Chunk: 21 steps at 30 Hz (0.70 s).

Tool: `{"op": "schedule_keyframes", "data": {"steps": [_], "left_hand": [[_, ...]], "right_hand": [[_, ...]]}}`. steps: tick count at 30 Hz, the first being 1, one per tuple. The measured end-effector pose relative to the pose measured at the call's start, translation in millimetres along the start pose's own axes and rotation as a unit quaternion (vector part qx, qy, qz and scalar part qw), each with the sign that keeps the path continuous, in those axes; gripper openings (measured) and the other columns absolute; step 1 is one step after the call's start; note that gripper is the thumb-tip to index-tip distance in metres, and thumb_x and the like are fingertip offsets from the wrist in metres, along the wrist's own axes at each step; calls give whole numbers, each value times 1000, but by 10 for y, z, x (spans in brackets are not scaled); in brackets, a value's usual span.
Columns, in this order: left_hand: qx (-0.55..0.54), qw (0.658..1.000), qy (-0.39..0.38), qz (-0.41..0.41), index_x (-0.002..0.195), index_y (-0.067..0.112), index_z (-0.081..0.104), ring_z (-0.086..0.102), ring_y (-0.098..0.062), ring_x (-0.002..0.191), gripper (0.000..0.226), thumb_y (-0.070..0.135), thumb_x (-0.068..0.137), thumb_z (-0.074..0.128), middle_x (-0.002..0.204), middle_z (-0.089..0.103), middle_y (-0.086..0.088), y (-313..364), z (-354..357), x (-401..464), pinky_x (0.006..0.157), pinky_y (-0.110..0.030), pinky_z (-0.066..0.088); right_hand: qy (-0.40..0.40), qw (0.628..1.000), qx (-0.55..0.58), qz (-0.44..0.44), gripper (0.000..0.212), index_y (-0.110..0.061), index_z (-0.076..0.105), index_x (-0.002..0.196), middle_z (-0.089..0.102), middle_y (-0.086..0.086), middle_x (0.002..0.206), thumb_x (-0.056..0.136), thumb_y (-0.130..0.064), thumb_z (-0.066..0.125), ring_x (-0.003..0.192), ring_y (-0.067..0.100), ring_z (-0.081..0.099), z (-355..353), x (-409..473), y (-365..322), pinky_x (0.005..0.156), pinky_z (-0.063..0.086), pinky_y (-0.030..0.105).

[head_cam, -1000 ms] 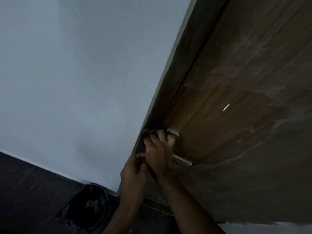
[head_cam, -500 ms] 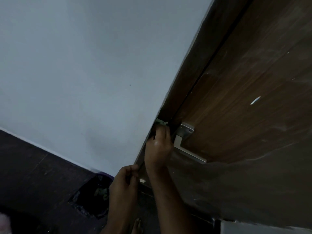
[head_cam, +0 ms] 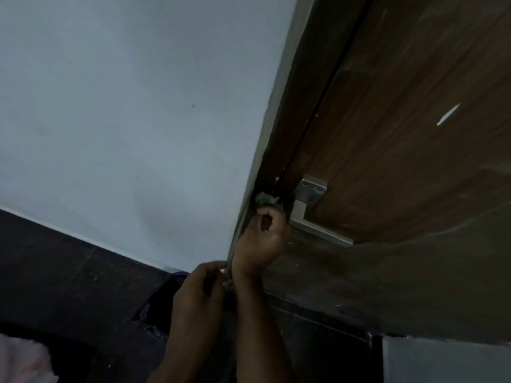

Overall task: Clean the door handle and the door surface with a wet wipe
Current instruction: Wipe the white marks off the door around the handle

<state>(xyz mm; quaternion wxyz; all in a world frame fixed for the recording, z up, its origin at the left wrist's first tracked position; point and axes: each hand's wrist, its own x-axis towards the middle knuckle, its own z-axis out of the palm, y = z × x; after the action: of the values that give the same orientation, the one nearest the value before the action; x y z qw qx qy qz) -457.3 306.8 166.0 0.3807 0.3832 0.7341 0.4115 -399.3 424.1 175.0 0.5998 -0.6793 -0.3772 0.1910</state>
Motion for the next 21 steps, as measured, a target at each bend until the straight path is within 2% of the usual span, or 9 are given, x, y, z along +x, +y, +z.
{"op": "schedule_keyframes", "data": {"steps": [1, 3, 5, 7, 10, 12, 16, 18, 21], "left_hand": [[7, 1000, -6, 6, 101, 43, 68, 64, 10, 87, 42, 4, 88, 60, 92, 71, 25, 64, 7, 30, 65, -6, 44], [-8, 999, -8, 32, 105, 39, 69, 65, 5, 90, 37, 8, 89, 58, 97, 72, 19, 141, 19, 101, 71, -11, 46], [-27, 998, -8, 59, 102, 42, 69, 65, 2, 91, 34, 12, 91, 56, 99, 71, 20, 217, 45, 131, 74, -16, 48], [-28, 996, -21, 76, 98, 47, 66, 64, 3, 92, 38, 11, 91, 55, 99, 69, 24, 274, 64, 138, 73, -8, 47], [-19, 996, -31, 78, 103, 41, 66, 64, 5, 94, 34, 10, 94, 56, 102, 69, 21, 301, 123, 169, 73, -3, 44], [-20, 996, -46, 67, 106, 36, 69, 64, 5, 96, 29, 13, 95, 56, 103, 70, 19, 287, 188, 170, 77, -4, 43], [-27, 996, -68, 47, 106, 31, 73, 63, 12, 94, 30, 7, 95, 60, 100, 72, 17, 314, 348, 154, 73, 2, 42], [-22, 996, -75, 43, 107, 31, 73, 65, 8, 93, 30, 7, 95, 59, 100, 73, 16, 343, 434, 153, 76, -2, 44], [-4, 995, -83, 49, 108, 28, 75, 67, -2, 94, 26, 10, 96, 60, 102, 74, 10, 374, 545, 162, 82, -18, 49]], "right_hand": [[28, 1000, 4, -6, 17, 5, 72, 80, 68, 23, 77, 79, 21, 67, 71, 31, 64, 34, -2, 19, 67, 52, 32], [51, 997, 27, 44, 19, 7, 72, 77, 67, 24, 76, 76, 24, 65, 71, 31, 64, 76, -21, 74, 69, 49, 31], [47, 985, 82, 145, 14, 13, 70, 83, 70, 28, 84, 78, 24, 63, 79, 38, 66, 74, -10, 191, 76, 54, 41], [43, 967, 135, 214, 12, 16, 67, 90, 70, 32, 88, 79, 22, 67, 82, 40, 68, 39, 55, 315, 79, 57, 50], [42, 957, 181, 223, 21, -2, 67, 80, 73, 8, 72, 75, 16, 76, 68, 11, 69, -127, 218, 408, 62, 58, 28], [86, 956, 196, 203, 30, -11, 65, 77, 70, -7, 64, 71, 16, 78, 61, 2, 66, -376, 403, 479, 56, 55, 18], [198, 950, 195, 146, 41, -22, 69, 79, 73, 3, 81, 73, 19, 67, 82, 24, 72, -817, 764, 684, 80, 60, 50], [157, 963, 146, 165, 29, -10, 72, 91, 75, 15, 91, 77, 15, 70, 91, 35, 73, -734, 760, 779, 85, 59, 55], [-15, 964, 90, 251, 29, 7, 69, 110, 73, 25, 107, 83, -1, 78, 103, 39, 71, -531, 608, 770, 95, 55, 54]]}}
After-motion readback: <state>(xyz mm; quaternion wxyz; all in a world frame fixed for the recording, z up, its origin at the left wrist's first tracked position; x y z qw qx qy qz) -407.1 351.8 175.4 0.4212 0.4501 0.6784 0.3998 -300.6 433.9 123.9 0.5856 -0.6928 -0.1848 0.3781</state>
